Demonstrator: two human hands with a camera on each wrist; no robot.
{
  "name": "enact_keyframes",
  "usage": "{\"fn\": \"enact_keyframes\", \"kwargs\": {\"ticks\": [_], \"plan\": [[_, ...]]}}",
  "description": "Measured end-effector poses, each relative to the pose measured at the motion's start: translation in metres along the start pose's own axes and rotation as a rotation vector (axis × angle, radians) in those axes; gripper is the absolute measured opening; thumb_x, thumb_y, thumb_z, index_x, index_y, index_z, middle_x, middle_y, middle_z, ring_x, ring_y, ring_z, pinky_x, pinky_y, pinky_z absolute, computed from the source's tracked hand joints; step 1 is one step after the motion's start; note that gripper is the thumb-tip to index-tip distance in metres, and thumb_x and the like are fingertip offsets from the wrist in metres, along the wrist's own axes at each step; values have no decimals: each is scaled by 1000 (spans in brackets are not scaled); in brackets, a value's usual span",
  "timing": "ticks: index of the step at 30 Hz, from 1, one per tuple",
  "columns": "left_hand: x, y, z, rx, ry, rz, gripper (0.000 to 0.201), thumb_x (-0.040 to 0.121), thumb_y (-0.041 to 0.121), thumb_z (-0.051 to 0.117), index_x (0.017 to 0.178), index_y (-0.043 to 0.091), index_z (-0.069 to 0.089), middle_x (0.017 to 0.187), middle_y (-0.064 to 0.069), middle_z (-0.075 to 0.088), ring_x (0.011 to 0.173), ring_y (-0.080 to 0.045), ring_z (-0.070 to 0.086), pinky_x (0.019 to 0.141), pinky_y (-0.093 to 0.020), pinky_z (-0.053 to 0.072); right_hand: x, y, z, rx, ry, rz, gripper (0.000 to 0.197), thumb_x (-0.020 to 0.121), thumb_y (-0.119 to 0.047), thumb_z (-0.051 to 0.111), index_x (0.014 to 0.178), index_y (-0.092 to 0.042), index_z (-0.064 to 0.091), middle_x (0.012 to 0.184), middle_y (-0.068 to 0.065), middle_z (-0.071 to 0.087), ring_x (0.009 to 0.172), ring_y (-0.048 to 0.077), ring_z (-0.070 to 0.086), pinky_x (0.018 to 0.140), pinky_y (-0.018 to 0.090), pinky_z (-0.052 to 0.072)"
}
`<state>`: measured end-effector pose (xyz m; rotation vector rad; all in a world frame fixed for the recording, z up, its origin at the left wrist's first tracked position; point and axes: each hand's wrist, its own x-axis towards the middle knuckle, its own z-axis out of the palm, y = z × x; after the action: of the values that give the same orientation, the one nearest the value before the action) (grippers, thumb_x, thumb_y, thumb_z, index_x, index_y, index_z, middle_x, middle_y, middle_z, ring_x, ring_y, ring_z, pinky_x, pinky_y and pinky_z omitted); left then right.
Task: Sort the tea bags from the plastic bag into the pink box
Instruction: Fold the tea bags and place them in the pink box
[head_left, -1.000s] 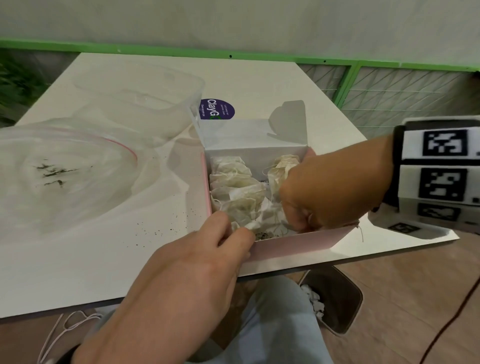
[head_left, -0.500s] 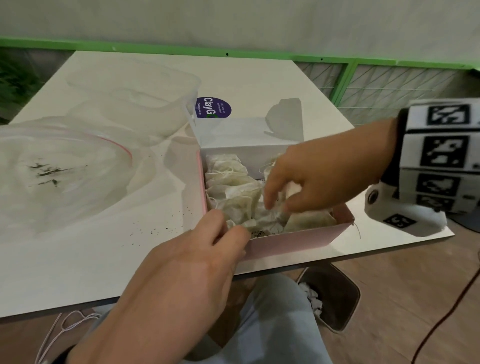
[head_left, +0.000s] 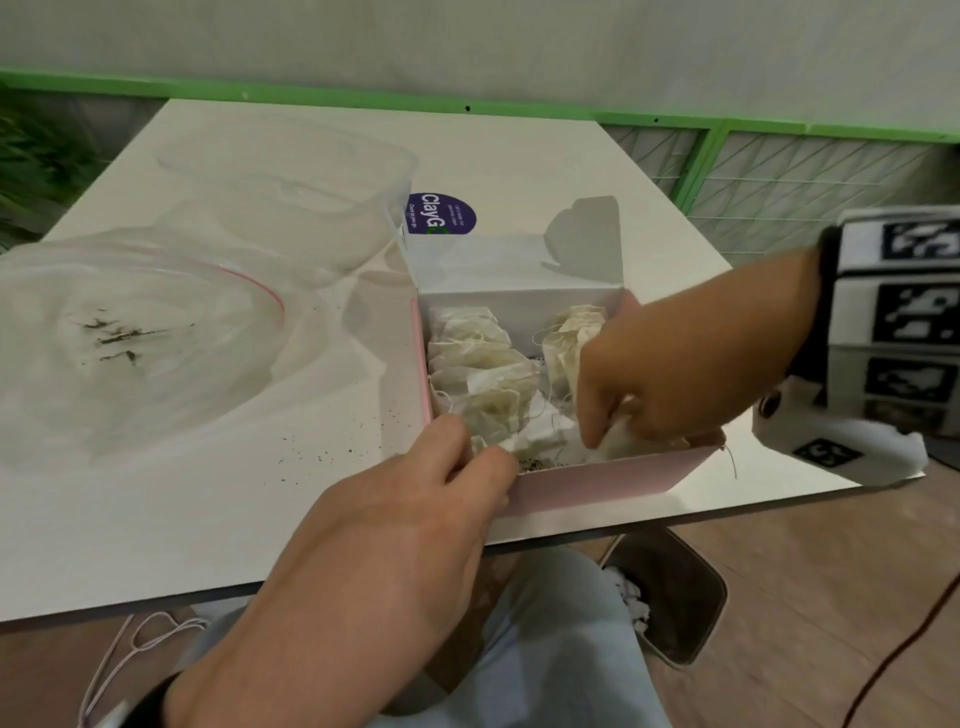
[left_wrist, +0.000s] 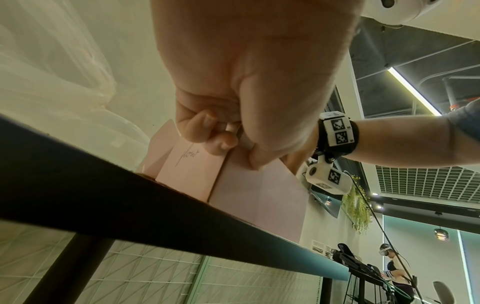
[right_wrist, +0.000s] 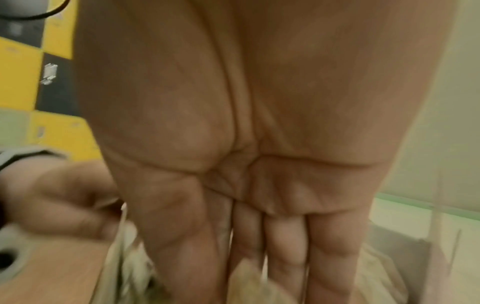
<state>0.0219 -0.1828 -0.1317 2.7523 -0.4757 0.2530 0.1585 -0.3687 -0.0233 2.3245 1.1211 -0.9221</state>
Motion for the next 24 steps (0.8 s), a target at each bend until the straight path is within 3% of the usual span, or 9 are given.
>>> {"fn": "enact_keyframes", "kwargs": {"ticks": [3,6,8,10,12,14,18,21,24], "plan": [[0,-1,2,-5,2,-2,29,85,20,74,101,30,52,91,5,48,46,-25,45,35,-39,44,-10,16,-21,208,254,54,45,89,-8,56,116,-40,72,94,-34,66,97,-17,61,86,15,53],[-1,-1,2,-10,2,4,33,83,18,77,102,29,53,91,5,47,46,-25,45,34,-37,44,-15,28,-34,291,458,91,41,89,-8,59,108,-42,74,89,-30,68,87,-14,64,80,12,51],[-1,-1,2,-18,-2,9,33,81,16,78,101,28,55,90,5,47,45,-24,44,34,-37,43,-9,27,-31,246,454,89,35,91,-15,62,111,-42,73,83,-33,63,84,-12,63,77,7,47],[-1,-1,2,-16,-4,9,32,81,16,78,99,28,55,91,5,47,45,-24,44,34,-37,43,3,20,-21,89,333,70,32,93,-25,63,120,-43,69,83,-33,58,80,-14,57,70,1,38],[0,-1,2,-13,0,5,33,81,17,79,99,28,54,90,5,47,44,-23,43,33,-36,42,13,15,-10,-116,180,67,34,96,-28,59,127,-41,64,105,-25,63,90,-4,58,81,7,42],[0,-1,3,-11,0,3,33,82,19,78,100,30,51,90,5,47,45,-23,44,33,-37,42,17,15,-5,-252,105,96,35,98,-23,53,130,-35,62,122,-10,64,106,12,60,95,25,49],[0,-2,5,-18,6,11,31,85,21,74,102,31,49,91,5,49,48,-23,47,35,-37,44,16,17,-13,-185,275,79,37,95,-16,58,126,-35,67,119,-12,67,94,6,56,82,19,42],[0,-2,4,-22,-2,10,25,87,22,68,101,31,49,92,5,49,48,-24,48,35,-37,45,23,15,-16,-178,342,-5,41,95,-16,59,130,-38,63,128,-17,62,113,9,54,93,21,40],[0,-1,3,-18,-9,3,19,88,24,64,99,31,51,92,5,48,49,-25,49,36,-39,45,37,13,-10,-328,231,-32,51,92,-11,55,138,-36,55,138,-11,57,121,19,53,102,36,47]]}}
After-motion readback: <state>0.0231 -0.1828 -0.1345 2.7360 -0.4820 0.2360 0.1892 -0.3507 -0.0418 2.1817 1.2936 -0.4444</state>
